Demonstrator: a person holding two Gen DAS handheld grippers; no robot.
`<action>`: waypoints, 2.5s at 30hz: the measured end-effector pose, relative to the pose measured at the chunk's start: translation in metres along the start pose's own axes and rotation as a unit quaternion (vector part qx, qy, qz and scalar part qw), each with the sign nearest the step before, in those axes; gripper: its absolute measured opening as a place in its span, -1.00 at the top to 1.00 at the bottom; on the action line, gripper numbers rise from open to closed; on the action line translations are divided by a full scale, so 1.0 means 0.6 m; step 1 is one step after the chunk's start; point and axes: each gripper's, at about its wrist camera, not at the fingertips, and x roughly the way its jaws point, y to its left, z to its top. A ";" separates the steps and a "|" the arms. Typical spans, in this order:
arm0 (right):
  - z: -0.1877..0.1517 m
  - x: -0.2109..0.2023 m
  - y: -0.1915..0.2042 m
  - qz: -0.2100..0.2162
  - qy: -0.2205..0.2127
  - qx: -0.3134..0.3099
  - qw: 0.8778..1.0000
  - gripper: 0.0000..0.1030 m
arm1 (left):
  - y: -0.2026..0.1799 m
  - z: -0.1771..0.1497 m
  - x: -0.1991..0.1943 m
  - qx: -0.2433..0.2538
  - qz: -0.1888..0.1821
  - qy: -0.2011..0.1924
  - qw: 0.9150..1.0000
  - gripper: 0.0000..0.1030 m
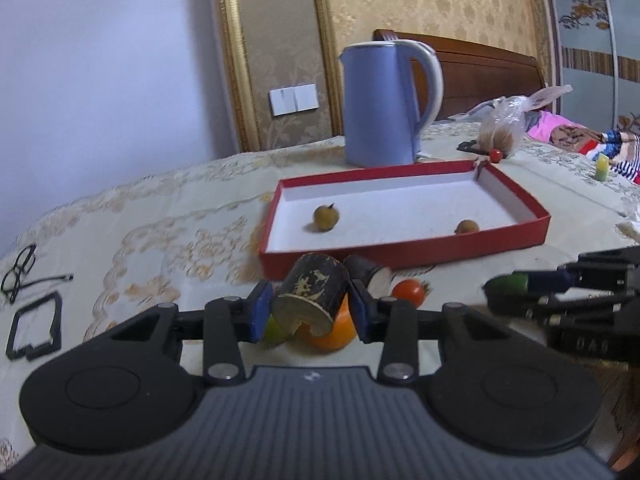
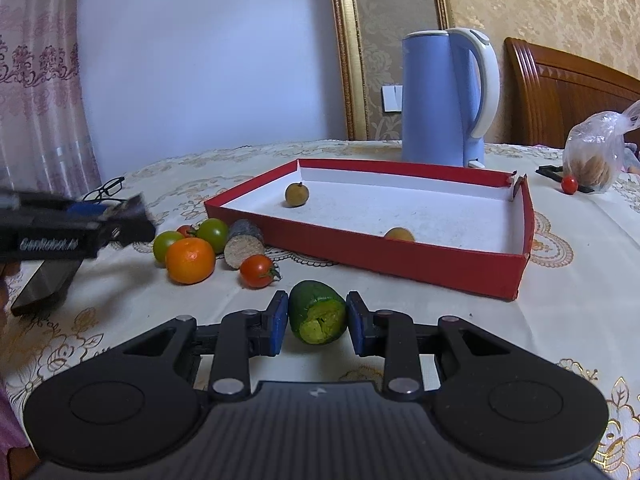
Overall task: Organize fruits
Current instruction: 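Lower the wooden piece into the red tray and open the left gripper, then carry the green lime into the red tray and open the right gripper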
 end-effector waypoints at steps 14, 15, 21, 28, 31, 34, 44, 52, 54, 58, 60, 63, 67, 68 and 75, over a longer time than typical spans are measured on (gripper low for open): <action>-0.005 -0.034 -0.017 -0.003 -0.012 -0.001 1.000 0.40 | -0.092 0.079 0.075 0.052 -0.013 0.008 0.999 0.26; -0.006 -0.036 -0.018 -0.004 -0.012 -0.001 1.000 0.40 | -0.097 0.083 0.081 0.056 -0.011 0.009 0.998 0.26; -0.008 -0.045 -0.027 -0.005 -0.016 0.002 1.000 0.40 | -0.124 0.108 0.124 0.069 0.001 0.021 0.997 0.25; -0.008 -0.053 -0.031 -0.004 -0.021 0.003 1.000 0.40 | -0.149 0.139 0.186 0.082 0.019 0.043 0.996 0.25; -0.008 -0.053 -0.033 -0.005 -0.021 0.005 1.000 0.40 | -0.162 0.150 0.215 0.091 0.029 0.054 0.994 0.22; -0.009 -0.055 -0.034 -0.006 -0.021 0.006 1.000 0.40 | -0.172 0.159 0.238 0.097 0.043 0.060 0.993 0.16; -0.011 -0.057 -0.039 -0.008 -0.023 0.011 1.000 0.40 | -0.141 0.146 0.208 0.061 0.093 0.046 0.993 -0.49; -0.009 -0.057 -0.032 -0.007 -0.025 0.011 1.000 0.40 | -0.054 0.074 0.089 -0.024 0.181 -0.022 0.983 -0.92; -0.007 -0.055 -0.028 -0.006 -0.026 0.011 1.000 0.40 | -0.027 0.049 0.065 -0.058 0.198 -0.033 0.978 -0.95; -0.004 -0.056 -0.017 -0.005 -0.028 0.008 1.000 0.40 | 0.020 0.006 0.044 -0.116 0.206 -0.028 0.971 -1.00; -0.002 -0.056 -0.012 -0.006 -0.030 0.006 1.000 0.40 | 0.039 -0.009 0.045 -0.138 0.201 -0.022 0.969 -1.00; 0.001 -0.053 -0.009 -0.009 -0.032 0.006 0.999 0.40 | 0.059 -0.020 0.050 -0.170 0.191 -0.014 0.967 -1.00; 0.003 -0.054 -0.008 -0.013 -0.033 0.009 0.999 0.40 | 0.071 -0.025 0.043 -0.197 0.180 -0.020 0.964 -1.00; 0.004 -0.053 -0.008 -0.013 -0.034 0.009 0.999 0.40 | 0.071 -0.026 0.042 -0.197 0.184 -0.018 0.963 -1.00; 0.010 -0.050 -0.015 -0.022 -0.039 0.012 0.999 0.40 | 0.077 -0.028 0.045 -0.202 0.194 -0.022 0.960 -1.00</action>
